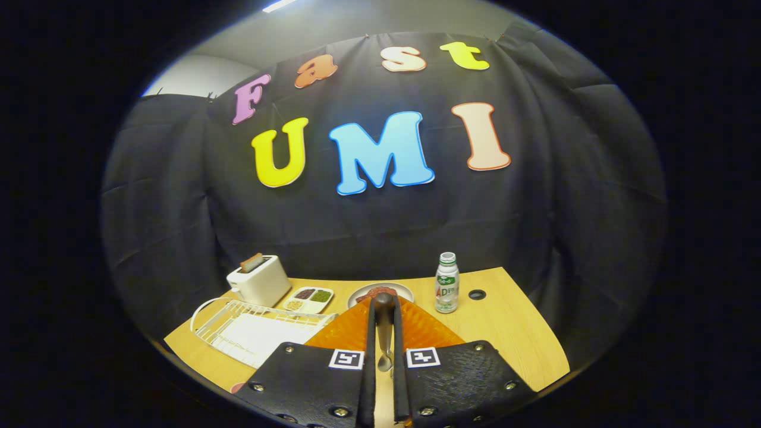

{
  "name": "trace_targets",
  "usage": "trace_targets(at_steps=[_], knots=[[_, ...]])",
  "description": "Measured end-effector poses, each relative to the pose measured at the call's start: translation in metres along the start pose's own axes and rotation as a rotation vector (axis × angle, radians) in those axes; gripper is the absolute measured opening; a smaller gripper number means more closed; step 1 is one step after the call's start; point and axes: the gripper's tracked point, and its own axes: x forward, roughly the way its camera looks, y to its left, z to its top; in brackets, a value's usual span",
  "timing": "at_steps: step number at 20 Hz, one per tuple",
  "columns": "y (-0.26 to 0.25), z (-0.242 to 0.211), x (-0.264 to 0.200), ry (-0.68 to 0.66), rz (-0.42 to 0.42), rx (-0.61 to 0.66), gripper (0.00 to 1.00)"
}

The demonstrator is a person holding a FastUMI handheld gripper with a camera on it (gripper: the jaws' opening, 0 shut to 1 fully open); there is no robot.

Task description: Take the plate from the dish rack, then take the spoon from the basket and place it into the plate.

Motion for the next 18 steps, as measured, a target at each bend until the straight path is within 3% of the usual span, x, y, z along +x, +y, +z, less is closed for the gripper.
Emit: trace_targets(at_steps=[4, 10, 18], knots=[[0.069, -0.015, -0.029, 0.022, 0.137, -0.014, 0.12], [0.16, -0.072, -0.057, 0.115, 0.314, -0.07, 0.12], [0.225, -0.145, -0.076, 0.217, 0.423, -0.153, 0.12]])
